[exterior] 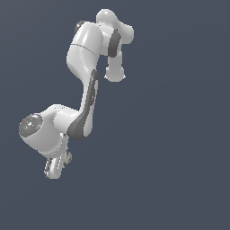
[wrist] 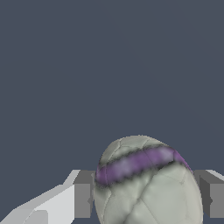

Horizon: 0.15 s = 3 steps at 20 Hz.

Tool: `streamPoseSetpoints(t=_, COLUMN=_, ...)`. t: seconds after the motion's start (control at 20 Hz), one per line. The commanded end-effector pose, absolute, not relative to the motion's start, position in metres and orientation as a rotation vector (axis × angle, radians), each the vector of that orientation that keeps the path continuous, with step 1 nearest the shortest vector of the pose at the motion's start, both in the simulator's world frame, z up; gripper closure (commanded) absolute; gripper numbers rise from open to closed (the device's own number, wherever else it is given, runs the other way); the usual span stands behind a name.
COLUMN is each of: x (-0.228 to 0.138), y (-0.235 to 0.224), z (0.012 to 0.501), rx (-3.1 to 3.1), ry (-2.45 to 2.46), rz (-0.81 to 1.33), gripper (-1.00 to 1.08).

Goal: Pick up the object and move it to a goal position.

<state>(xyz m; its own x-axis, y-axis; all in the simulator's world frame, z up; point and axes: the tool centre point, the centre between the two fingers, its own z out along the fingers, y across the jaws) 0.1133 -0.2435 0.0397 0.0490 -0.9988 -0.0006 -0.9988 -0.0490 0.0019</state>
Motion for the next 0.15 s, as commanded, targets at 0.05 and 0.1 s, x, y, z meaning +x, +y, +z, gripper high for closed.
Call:
streamPoseSetpoints(t=0.05, x=0.1154, y=-0.2447, z=0.0408, rx=2.276, ry=-2.166, rz=0.0, gripper=1.08)
streamPoseSetpoints(t=0.1, x=0.1154, y=-0.2448, z=0.0408, rx=2.276, ry=-2.166, rz=0.0, gripper=1.08)
